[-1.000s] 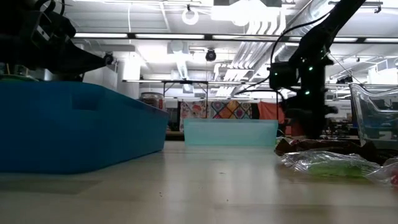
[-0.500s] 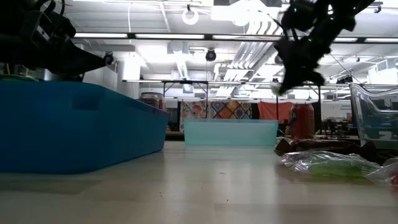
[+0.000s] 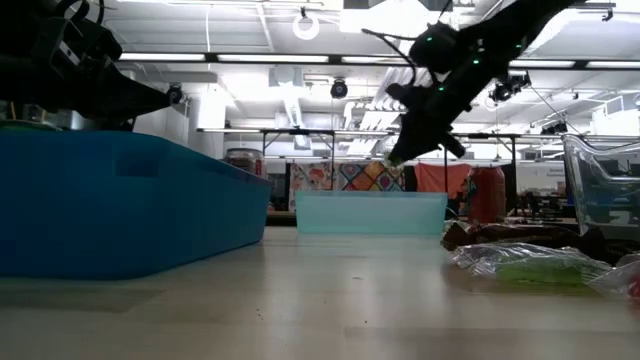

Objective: Organize candy in baskets
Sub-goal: Put the transparent gummy into the green bin

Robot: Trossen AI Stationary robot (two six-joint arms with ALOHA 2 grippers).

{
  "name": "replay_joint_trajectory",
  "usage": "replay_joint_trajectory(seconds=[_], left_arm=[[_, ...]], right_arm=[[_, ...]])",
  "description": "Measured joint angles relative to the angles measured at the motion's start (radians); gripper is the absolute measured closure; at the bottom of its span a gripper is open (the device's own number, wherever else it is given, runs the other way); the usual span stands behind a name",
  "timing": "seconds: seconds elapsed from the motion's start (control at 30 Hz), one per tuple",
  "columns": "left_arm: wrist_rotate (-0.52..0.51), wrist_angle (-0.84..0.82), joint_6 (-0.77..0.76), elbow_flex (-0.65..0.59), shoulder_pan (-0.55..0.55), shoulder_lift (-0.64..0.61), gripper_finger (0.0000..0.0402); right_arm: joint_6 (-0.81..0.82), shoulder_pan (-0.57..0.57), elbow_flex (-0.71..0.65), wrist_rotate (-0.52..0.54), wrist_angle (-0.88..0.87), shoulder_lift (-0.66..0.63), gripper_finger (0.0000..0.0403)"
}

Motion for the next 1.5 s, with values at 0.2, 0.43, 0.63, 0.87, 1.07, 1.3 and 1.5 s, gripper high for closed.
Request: replay_joint_trajectory(seconds=[0.2,0.43,0.63,0.87,1.07,1.3,1.5], left_arm=[[0.000,0.000,0.000,0.000,0.000,0.000,0.0401],[0.000,0.000,0.000,0.000,0.000,0.000,0.0401],[0.000,0.000,0.000,0.000,0.000,0.000,0.0401],[0.000,0.000,0.000,0.000,0.000,0.000,0.0401],[0.000,0.000,0.000,0.000,0.000,0.000,0.0401],[0.000,0.000,0.000,0.000,0.000,0.000,0.0401],[0.000,0.000,0.000,0.000,0.000,0.000,0.0401]], right_arm=[[-0.128,-0.001,0.171,0.087,-0.216,0.080,0.0233],[-0.199,-0.040,0.298,0.129,-0.485,0.070,0.0156],[-0.165,-0.073,0.188,0.161,-0.566,-0.071,0.0154],[0.068,-0.096,-0.016,0.169,-0.584,-0.279,0.0153],[0.121,-0.156,-0.031,0.154,-0.562,-0.234,0.0153],[0.123,-0.209,0.007,0.117,-0.491,-0.073,0.0153],[0.089,-0.230,0.008,0.180,-0.456,-0.020,0.0153]])
